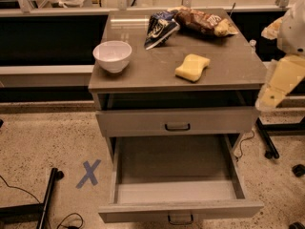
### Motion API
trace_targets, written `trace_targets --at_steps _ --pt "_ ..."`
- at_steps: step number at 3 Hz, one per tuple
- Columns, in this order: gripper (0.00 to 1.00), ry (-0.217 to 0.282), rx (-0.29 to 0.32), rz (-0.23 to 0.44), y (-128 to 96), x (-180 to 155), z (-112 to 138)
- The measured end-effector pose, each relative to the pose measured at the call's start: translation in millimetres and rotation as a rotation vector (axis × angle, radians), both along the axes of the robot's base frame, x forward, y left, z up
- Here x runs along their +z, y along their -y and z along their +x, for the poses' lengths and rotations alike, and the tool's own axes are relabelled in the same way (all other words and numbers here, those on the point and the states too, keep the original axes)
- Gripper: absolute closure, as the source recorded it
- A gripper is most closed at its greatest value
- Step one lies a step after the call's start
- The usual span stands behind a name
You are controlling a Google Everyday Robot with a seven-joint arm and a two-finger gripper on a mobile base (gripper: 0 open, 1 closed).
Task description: Place sponge into middle drawer
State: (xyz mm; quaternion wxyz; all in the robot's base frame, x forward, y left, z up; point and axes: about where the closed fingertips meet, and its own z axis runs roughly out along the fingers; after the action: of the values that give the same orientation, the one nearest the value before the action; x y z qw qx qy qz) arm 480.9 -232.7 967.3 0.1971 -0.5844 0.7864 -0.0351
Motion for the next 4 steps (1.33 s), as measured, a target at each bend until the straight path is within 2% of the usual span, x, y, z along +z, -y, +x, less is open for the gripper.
trace_targets --at_steps 1,2,3,4 --pt "0.00 0.095 -0.090 0.068 45 -5 90" --pt "0.00 0.185 -0.158 0.206 67 -1 143" --pt "0.00 0.172 -0.217 0.363 61 -33 189" --pt "0.00 0.078 -0.246 0.458 34 -86 229"
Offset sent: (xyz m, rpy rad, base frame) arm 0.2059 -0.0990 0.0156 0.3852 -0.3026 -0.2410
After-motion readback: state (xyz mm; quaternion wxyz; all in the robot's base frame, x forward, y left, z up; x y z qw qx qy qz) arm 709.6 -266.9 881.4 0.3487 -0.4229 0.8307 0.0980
